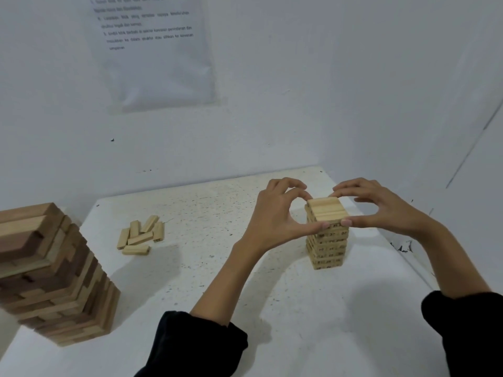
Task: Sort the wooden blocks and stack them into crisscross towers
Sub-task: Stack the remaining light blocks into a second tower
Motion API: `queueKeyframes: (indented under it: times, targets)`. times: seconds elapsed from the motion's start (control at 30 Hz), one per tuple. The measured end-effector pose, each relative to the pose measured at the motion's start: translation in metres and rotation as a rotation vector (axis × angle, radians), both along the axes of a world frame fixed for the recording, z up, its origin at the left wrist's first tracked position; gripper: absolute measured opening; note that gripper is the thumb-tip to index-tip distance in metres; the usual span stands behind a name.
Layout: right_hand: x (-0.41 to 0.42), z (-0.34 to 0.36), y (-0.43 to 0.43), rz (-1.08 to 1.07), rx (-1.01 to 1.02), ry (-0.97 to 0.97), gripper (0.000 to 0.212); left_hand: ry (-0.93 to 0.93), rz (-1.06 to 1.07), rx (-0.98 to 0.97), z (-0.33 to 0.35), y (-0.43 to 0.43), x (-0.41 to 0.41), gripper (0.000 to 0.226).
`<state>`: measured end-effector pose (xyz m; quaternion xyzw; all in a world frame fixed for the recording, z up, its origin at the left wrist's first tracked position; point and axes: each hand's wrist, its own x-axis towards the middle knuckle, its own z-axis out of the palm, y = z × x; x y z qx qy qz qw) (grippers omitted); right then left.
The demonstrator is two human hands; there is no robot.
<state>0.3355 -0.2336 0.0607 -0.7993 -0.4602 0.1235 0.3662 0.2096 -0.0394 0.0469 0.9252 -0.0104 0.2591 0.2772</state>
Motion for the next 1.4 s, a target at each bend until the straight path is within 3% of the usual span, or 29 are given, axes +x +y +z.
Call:
queueKeyframes:
  times: [0.43,0.6,0.77,0.87,1.0,1.13,1.4]
  targets:
    - [-0.003,0.001,-0.003,-0.034,0.019,0.003,0.061,0.04,-0.01,-0.025,-0.001,-0.002,-0.004,0.074]
    - [-0.01,0.013,0.004,-0.066,0.075,-0.013,0.065,0.037,-0.027,-0.115,0.005,0.002,-0.013,0.066]
    - [-0.028,0.031,0.027,-0.135,0.187,-0.063,0.041,-0.006,-0.021,-0.19,0.01,0.017,-0.025,0.049]
    - [-0.044,0.035,0.052,-0.247,0.268,-0.071,0.029,-0.07,0.055,-0.229,0.009,0.034,-0.035,0.032]
    - [-0.069,0.03,0.094,-0.325,0.307,-0.164,0.022,-0.108,0.237,-0.272,0.002,0.062,-0.056,0.028]
    - [-0.096,0.009,0.144,-0.234,0.312,-0.191,0.021,-0.126,0.477,-0.284,-0.016,0.091,-0.081,0.03]
    - [-0.135,-0.077,0.235,-0.099,0.095,-0.011,0.031,0.057,0.85,-0.23,-0.066,0.133,-0.117,0.033]
